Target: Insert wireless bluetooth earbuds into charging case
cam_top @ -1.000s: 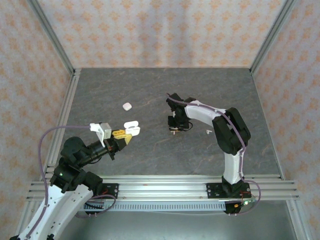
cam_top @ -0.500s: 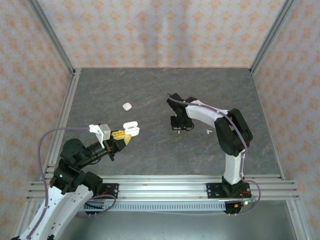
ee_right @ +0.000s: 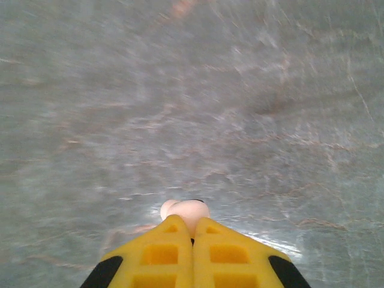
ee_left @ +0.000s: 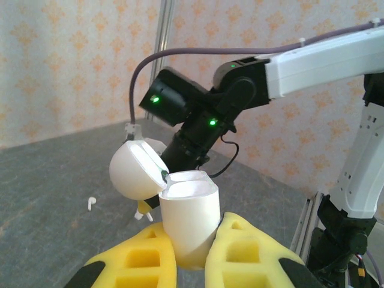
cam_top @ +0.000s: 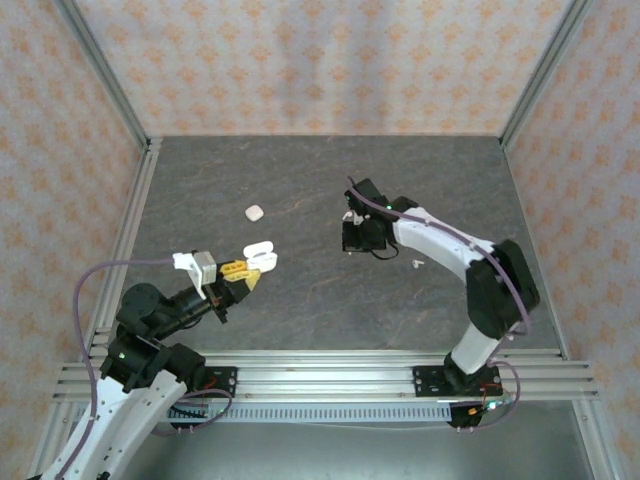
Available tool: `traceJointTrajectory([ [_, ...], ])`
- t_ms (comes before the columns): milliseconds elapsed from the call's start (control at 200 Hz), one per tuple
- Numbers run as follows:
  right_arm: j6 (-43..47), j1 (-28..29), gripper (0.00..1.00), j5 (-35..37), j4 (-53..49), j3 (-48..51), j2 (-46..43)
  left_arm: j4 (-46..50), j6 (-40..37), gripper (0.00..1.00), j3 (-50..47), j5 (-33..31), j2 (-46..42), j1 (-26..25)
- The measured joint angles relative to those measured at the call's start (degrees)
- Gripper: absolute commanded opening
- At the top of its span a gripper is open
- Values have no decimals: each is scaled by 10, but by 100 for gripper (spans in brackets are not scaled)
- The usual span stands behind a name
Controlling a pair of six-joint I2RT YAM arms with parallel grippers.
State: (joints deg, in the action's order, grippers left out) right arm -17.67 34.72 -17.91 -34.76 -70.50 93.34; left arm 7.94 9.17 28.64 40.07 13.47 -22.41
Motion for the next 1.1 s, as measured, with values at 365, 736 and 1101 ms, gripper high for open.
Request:
traceJointTrajectory([
  [365, -20, 22, 4, -89, 188, 61, -259, -68, 19, 0, 14, 3, 53, 0],
  [736, -23, 75, 4, -172, 349, 65, -319, -135, 70, 0, 66, 22, 128, -19],
  [1101, -29, 95, 3, -242, 412, 33, -309, -186, 136, 0, 99, 40, 173, -28],
])
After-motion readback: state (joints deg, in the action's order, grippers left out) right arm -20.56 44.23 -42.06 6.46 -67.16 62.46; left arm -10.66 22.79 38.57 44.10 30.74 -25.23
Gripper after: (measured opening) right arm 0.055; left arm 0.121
